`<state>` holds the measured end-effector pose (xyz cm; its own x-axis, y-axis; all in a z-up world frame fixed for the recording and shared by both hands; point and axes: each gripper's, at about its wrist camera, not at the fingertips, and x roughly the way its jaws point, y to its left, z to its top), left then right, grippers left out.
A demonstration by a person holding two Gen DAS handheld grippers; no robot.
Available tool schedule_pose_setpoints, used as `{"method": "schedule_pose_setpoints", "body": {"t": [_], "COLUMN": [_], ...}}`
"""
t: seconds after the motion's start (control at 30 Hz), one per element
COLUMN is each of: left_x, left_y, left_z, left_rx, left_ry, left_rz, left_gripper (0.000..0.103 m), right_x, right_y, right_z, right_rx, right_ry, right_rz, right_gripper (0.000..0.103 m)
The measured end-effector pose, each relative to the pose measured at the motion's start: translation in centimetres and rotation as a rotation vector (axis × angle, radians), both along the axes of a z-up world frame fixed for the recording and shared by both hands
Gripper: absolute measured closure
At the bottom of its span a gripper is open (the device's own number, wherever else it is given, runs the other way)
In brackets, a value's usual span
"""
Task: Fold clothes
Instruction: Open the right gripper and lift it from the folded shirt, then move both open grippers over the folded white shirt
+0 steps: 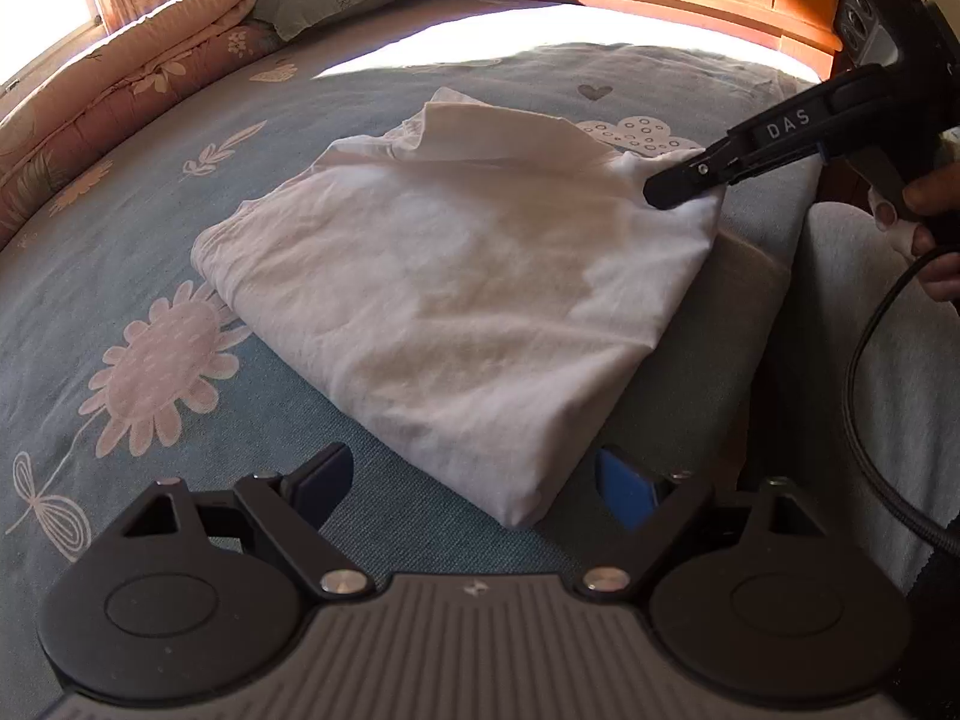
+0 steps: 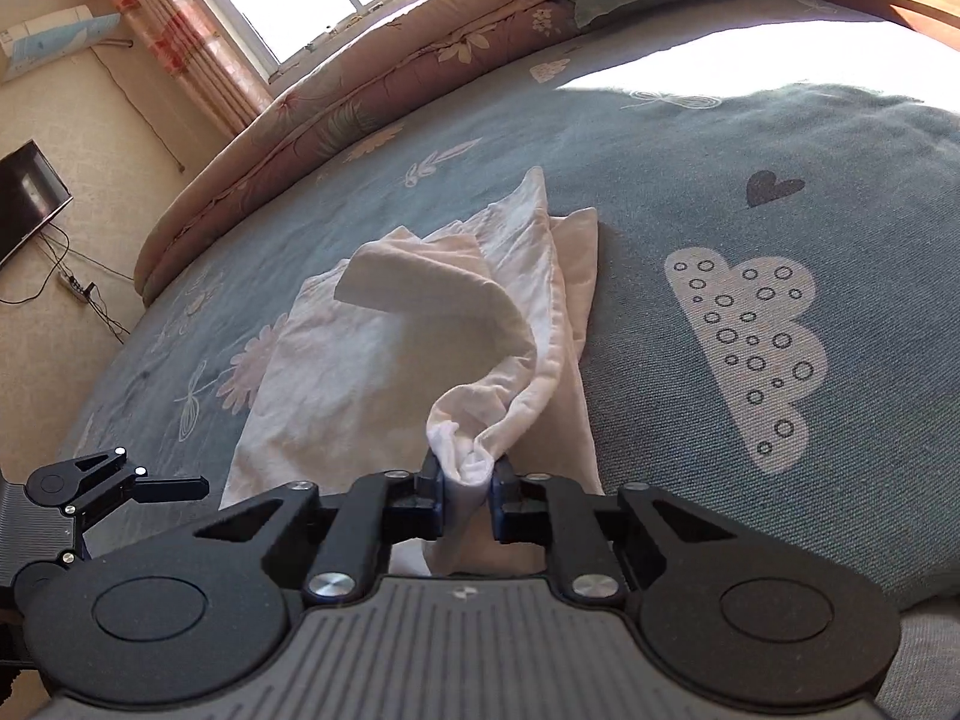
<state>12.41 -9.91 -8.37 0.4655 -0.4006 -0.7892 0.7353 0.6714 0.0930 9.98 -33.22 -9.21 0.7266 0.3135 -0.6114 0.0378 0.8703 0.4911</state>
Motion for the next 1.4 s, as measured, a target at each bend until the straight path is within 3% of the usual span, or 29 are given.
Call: {"method": "schedule_pose_setpoints", "body": {"t": [0.2, 0.3, 0.37, 0.43, 0.53, 0.6, 0.73, 0.87, 0.93, 0.97, 1.1, 1.17, 1.23, 1.3, 1.4], "left_x": [0.6, 1.9, 2.7, 3.1, 3.7, 4.3, 4.9, 5.2, 5.6, 5.9, 8.1, 9.9, 11.8, 14.3, 17.5], "left_y": [0.0, -0.7, -0.9, -0.5, 0.6, 1.3, 2.1, 2.9, 3.3, 3.4, 3.0, 2.0, 0.7, -0.4, -0.8], "left_z": [1.8, 0.8, -0.6, -0.7, 0.8, 1.9, 2.8, 2.5, 2.4, 2.5, 3.1, 3.2, 2.7, 1.1, -1.9], "left_rx": [-0.143, -0.165, -0.15, -0.187, -0.293, -0.334, -0.318, -0.298, -0.289, -0.28, -0.298, -0.315, -0.327, -0.324, -0.299], "left_ry": [0.017, 0.106, 0.184, 0.216, 0.227, 0.199, 0.161, 0.168, 0.173, 0.169, 0.13, 0.106, 0.067, 0.048, 0.095], "left_rz": [-0.032, -0.027, 0.002, 0.02, 0.056, 0.083, 0.134, 0.179, 0.194, 0.204, 0.207, 0.207, 0.201, 0.241, 0.343], "left_gripper": [0.016, 0.015, 0.016, 0.016, 0.016, 0.015, 0.015, 0.015, 0.015, 0.015, 0.015, 0.015, 0.015, 0.015, 0.016], "right_x": [-0.6, -1.2, -1.7, -2.2, -1.9, -0.3, 4.5, 10.3, 12.9, 13.6, 10.5, 7.7, 5.2, 3.9, 2.6], "right_y": [-1.7, -1.2, -1.3, -1.5, -1.4, -0.7, 1.6, 2.3, 1.5, 0.8, 0.0, 0.2, 1.0, 1.9, 3.1], "right_z": [-1.2, -0.9, 0.0, 1.4, 3.9, 5.4, 5.6, 3.1, 1.0, 0.1, 2.1, 3.1, 3.0, 2.0, 0.4], "right_rx": [0.025, -0.009, -0.041, -0.101, -0.178, -0.187, -0.183, -0.191, -0.216, -0.209, -0.171, -0.134, -0.109, -0.11, -0.133], "right_ry": [0.05, 0.055, 0.044, 0.013, -0.057, -0.115, -0.154, -0.112, -0.03, 0.004, -0.01, -0.054, -0.061, -0.037, -0.03], "right_rz": [-0.048, -0.055, -0.067, -0.079, -0.057, 0.001, 0.131, 0.178, 0.168, 0.159, 0.142, 0.164, 0.188, 0.201, 0.22], "right_gripper": [0.088, 0.083, 0.07, 0.053, 0.046, 0.041, 0.034, 0.034, 0.03, 0.033, 0.031, 0.019, 0.016, 0.016, 0.015]}}
